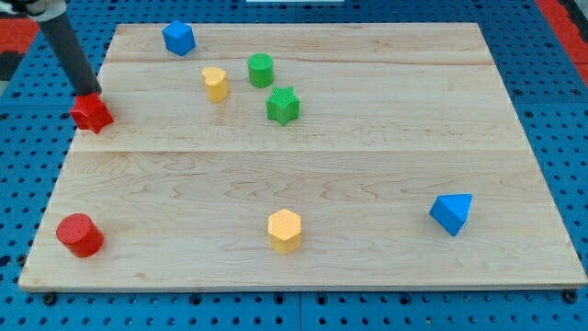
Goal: Move the red star left below the yellow heart
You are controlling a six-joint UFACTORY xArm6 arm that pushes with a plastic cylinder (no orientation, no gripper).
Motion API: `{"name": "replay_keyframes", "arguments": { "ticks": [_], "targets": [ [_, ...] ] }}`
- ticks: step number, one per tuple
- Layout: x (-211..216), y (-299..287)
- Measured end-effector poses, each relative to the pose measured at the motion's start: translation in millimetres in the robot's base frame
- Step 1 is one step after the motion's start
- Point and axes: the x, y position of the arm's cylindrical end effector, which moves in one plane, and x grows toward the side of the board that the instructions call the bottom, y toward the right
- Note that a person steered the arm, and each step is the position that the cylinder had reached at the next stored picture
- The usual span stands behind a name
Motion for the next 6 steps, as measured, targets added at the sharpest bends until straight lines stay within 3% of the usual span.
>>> {"name": "replay_keyframes", "arguments": {
  "ticks": [1, 4, 5, 6],
  "targets": [
    [4.2, -20.2],
    [114.1, 47.5],
    [75.4, 79.7],
    [78.4, 125.6]
  ]
}}
